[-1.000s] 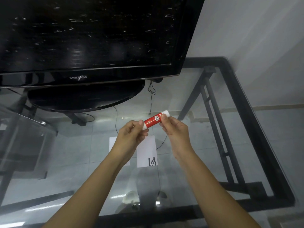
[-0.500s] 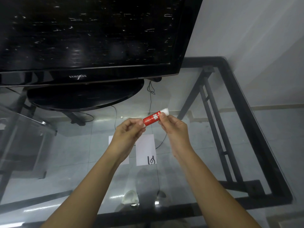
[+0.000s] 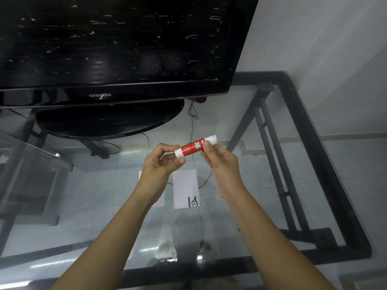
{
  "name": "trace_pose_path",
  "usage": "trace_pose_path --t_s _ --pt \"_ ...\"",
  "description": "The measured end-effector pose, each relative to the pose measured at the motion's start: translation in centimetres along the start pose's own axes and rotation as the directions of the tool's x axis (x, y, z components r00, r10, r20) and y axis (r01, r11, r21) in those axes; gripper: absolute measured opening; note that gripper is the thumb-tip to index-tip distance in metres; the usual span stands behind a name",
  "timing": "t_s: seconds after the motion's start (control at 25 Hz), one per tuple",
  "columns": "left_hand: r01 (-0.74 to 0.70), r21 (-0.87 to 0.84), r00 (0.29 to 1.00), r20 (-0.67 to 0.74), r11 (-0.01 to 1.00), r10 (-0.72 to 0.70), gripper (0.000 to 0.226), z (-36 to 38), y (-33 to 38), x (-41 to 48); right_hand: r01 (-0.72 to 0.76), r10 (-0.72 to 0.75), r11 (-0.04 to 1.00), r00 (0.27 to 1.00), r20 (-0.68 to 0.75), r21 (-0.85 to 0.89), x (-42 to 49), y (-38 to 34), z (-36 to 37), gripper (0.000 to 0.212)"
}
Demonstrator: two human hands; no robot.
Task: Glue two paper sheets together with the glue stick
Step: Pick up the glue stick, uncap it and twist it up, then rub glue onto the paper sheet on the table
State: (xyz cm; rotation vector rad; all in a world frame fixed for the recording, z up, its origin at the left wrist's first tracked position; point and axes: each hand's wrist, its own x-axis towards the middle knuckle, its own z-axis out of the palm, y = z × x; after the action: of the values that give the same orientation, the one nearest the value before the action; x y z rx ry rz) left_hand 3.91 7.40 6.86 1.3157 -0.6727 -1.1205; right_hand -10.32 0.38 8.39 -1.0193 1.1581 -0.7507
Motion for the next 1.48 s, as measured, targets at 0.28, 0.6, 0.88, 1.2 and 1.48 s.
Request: trace_pose_path --t_s 0.28,0.6,0.88,1.2,1.48 --pt "0.075 0.017 0.996 -0.046 0.997 -0.074 0.028 0.0 -0.1 0.0 0.029 -0.030 1.000 0.999 0.046 0.005 0.2 0.2 0.2 0.008" --pt "0.120 -0.135 0.992 -0.027 0.984 -0.124 0.036 0.0 -0.9 -0.2 0.064 -0.064 0.998 0.994 0.085 0.001 0.4 1.2 0.4 0.020" --pt "0.108 -0.378 0.973 -0.150 0.920 -0.176 0.014 -2.4 -2.0 -0.5 0.428 -0.134 0.568 0.891 0.433 -0.703 0.7 6.5 -2.5 0.062" --pt "0.206 -0.336 0.943 -0.182 0.919 -0.278 0.015 -4.6 -4.7 -1.7 0.666 0.012 0.016 0.746 0.666 -0.746 1.4 11.6 -5.0 0.068" --pt "0.340 -0.584 0.882 -0.072 0.737 -0.465 0.022 -5.4 -5.6 -1.1 0.636 -0.086 -0.013 0.768 0.635 -0.771 1.6 12.7 -5.1 0.066"
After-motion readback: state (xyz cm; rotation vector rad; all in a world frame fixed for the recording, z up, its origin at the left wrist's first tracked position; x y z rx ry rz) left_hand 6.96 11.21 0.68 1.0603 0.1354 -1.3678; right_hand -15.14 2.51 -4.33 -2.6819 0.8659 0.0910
